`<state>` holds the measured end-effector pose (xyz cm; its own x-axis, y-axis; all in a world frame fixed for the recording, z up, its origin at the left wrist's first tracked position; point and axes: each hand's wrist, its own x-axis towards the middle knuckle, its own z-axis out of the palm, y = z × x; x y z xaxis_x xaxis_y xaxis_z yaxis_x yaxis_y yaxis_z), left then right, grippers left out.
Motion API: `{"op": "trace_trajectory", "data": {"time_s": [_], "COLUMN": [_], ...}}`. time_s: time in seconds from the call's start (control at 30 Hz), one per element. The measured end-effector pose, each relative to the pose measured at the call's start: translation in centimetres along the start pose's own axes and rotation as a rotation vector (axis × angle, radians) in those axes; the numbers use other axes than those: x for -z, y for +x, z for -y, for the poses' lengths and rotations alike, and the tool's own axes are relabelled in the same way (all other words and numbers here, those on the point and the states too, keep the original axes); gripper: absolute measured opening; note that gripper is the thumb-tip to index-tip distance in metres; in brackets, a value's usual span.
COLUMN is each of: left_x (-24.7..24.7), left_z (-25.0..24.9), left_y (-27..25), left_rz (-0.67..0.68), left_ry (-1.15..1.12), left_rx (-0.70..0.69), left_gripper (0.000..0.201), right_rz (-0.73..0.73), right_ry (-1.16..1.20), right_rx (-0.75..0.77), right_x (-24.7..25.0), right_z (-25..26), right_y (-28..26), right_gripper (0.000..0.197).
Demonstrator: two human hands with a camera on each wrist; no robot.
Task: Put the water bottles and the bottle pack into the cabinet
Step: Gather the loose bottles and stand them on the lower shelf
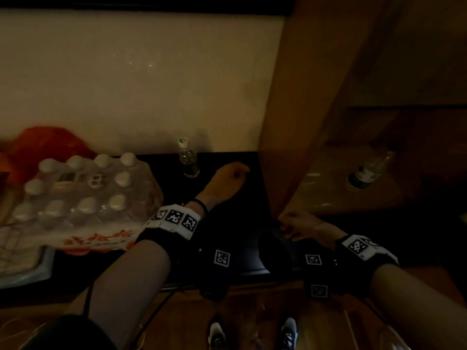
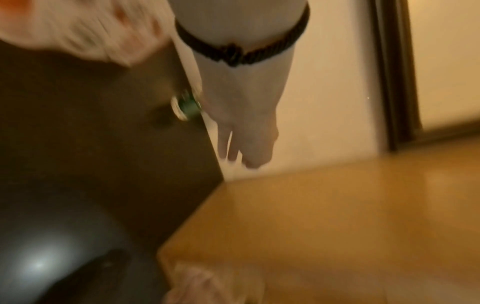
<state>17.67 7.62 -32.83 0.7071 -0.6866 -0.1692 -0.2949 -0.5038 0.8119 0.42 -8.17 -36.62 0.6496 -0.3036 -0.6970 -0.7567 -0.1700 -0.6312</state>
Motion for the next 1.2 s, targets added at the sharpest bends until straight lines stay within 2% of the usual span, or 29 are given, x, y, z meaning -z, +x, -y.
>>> {"op": "trace_trajectory", "data": {"time_s": [0.1, 0.2, 0.33, 0.5, 0.57, 0.63, 0.73, 0.9, 1.03, 1.1, 1.2], "left_x": [4.5, 7.9, 10.5, 11.9, 11.9, 11.3, 9.9, 8.1, 8.0, 8.4, 8.9], "left_z": [2.8, 5.0, 6.7, 8.1, 8.3, 8.9, 10.4, 12.5, 12.4, 12.0, 10.0], "left_y": [0.9, 1.4, 2.8, 6.3, 7.6, 8.6, 9.0, 8.2, 6.9, 5.9, 4.0], "left_rz": [-0.097, -0.145, -0.137, -0.017, -0.043, -0.061, -0.079, -0.231, -0.28, -0.264, -0.143], "left_ry": [-0.061, -0.119, 0.034, 0.216, 0.249, 0.23, 0.271, 0.404, 0.332, 0.293, 0.259], "left_rx": [0.109, 0.161, 0.158, 0.113, 0.118, 0.129, 0.101, 0.011, -0.005, -0.009, -0.039], "left_gripper": [0.035, 0.057, 0.059, 0.068, 0.07, 0.067, 0.053, 0.033, 0.024, 0.022, 0.033], "right_rz": [0.051, 0.086, 0.123, 0.097, 0.081, 0.067, 0.04, 0.05, 0.092, 0.103, 0.089], "right_ry": [-0.024, -0.09, -0.119, -0.059, -0.038, -0.029, -0.003, 0.018, -0.001, -0.008, -0.018], "right_rx": [0.046, 0.064, 0.097, 0.134, 0.132, 0.12, 0.096, 0.084, 0.089, 0.1, 0.121], "right_x": [-2.4, -4.4, -6.5, -7.8, -7.7, -7.3, -6.8, -7.0, -7.8, -8.2, -8.5], "right_z": [2.2, 4.4, 7.1, 9.5, 9.6, 9.4, 9.1, 8.7, 8.4, 8.7, 9.5], "right_y": [1.0, 2.7, 4.8, 6.8, 7.5, 8.2, 9.0, 9.2, 9.6, 9.8, 10.1], "right_gripper": [0.014, 0.015, 0.013, 0.01, 0.011, 0.014, 0.023, 0.029, 0.031, 0.031, 0.042]}}
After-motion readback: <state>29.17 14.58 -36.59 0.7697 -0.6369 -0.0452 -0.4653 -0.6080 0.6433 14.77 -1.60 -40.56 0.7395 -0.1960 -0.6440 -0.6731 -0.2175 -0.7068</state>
